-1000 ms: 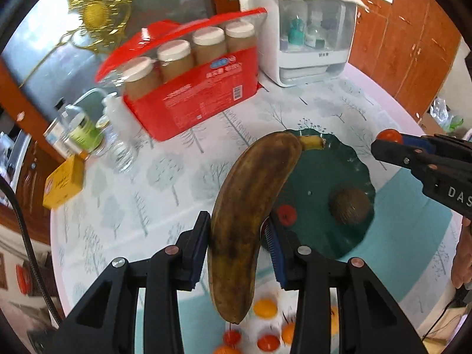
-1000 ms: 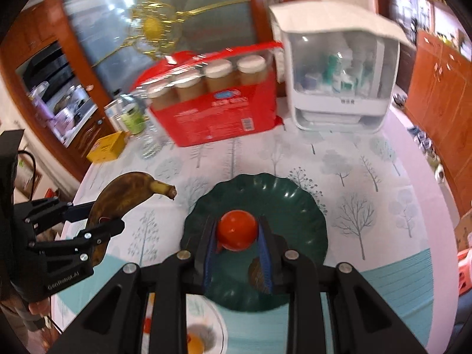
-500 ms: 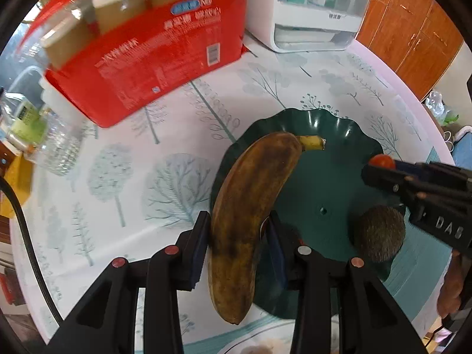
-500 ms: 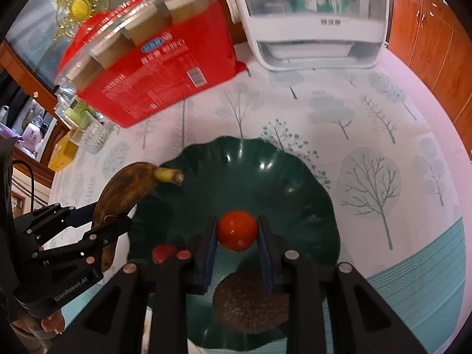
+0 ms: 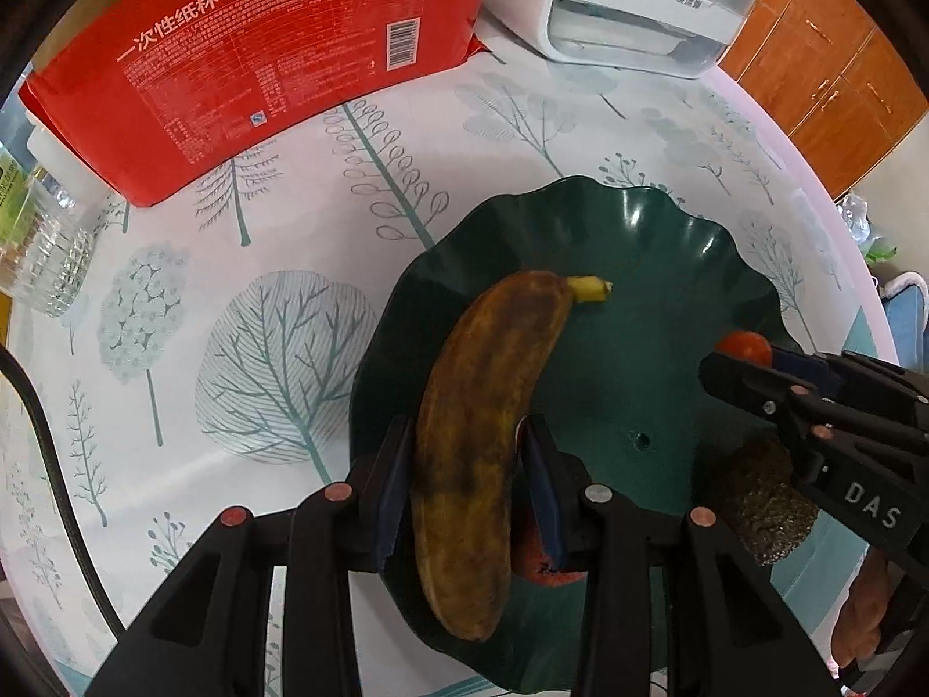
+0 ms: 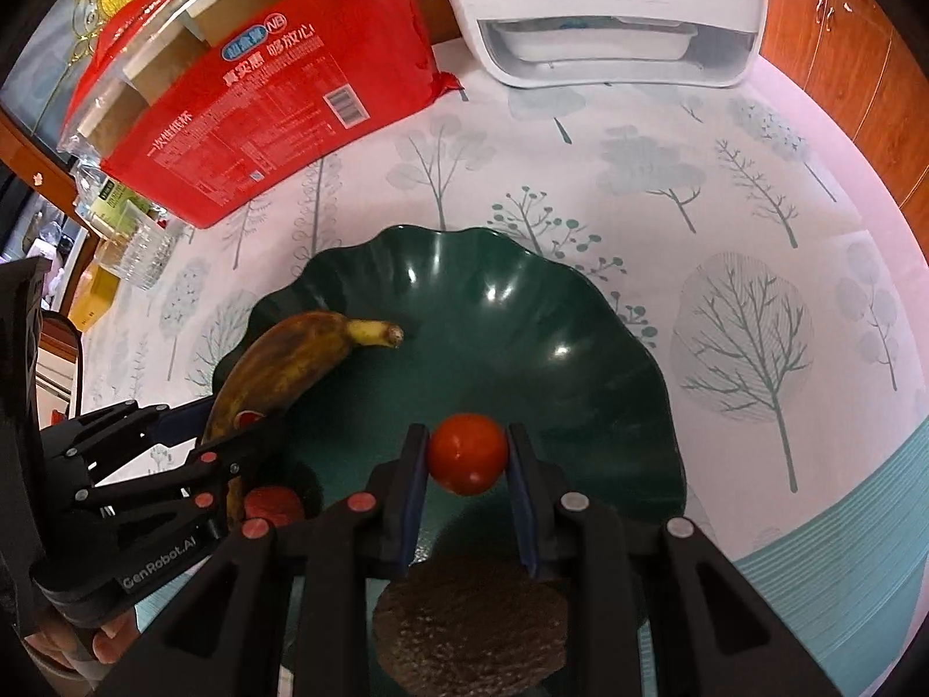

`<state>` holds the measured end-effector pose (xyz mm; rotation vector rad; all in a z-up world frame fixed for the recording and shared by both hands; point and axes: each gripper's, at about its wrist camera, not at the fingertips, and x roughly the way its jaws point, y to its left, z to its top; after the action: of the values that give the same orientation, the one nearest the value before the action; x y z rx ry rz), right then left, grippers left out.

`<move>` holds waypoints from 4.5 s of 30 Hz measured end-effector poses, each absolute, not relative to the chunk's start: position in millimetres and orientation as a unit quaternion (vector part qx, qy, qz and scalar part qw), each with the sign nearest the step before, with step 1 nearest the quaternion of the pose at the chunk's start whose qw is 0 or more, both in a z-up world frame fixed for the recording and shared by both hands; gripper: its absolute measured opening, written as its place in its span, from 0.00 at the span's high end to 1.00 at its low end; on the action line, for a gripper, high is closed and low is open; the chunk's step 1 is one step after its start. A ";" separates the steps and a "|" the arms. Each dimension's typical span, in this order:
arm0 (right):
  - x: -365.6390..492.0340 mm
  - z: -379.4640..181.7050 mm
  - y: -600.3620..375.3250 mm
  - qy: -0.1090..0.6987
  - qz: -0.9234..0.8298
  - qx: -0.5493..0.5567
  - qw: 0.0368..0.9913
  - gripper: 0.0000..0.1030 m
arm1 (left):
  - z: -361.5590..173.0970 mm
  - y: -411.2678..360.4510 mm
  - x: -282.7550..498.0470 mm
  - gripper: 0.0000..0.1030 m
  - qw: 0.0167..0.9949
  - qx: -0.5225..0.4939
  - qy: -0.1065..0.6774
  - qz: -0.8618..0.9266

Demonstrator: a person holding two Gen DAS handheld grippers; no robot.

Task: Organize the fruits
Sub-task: 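Open the left tool releasing the banana while the right tool releases the tomato on the plate, then withdraw both tools from the green plate back toward the white plate, then grasp the large yellow orange with the right tool while the left tool grasps a small orange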

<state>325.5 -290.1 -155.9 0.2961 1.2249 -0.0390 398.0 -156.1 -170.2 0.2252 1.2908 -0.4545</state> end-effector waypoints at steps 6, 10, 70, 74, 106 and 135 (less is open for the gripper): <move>326.3 -162.8 -290.3 0.588 -0.017 0.139 0.796 0.68 | -160.7 -154.4 394.6 0.55 0.781 0.105 0.581 -0.206; 325.0 -159.9 -289.7 0.588 -0.016 0.137 0.797 0.58 | -149.0 -153.3 389.0 0.44 0.791 0.116 0.566 -0.201; 144.7 -18.2 -197.0 0.501 0.113 0.047 0.857 0.50 | -2.2 -8.7 159.4 0.21 0.867 0.028 0.486 -0.102; 133.8 -24.3 -186.7 0.504 0.126 0.041 0.853 0.49 | -10.6 13.5 141.7 0.19 0.871 0.026 0.484 -0.079; 127.6 -155.3 -158.3 0.609 0.127 0.033 0.783 0.48 | -153.0 53.3 137.5 0.19 0.811 -0.032 0.583 -0.043; 148.4 -169.5 -149.9 0.602 0.148 0.023 0.784 0.48 | -184.8 34.7 163.2 0.56 0.779 -0.025 0.622 -0.081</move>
<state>148.4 -149.9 -169.5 0.0499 1.2983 0.3195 163.2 34.7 -184.8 -0.0540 1.3440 -0.1751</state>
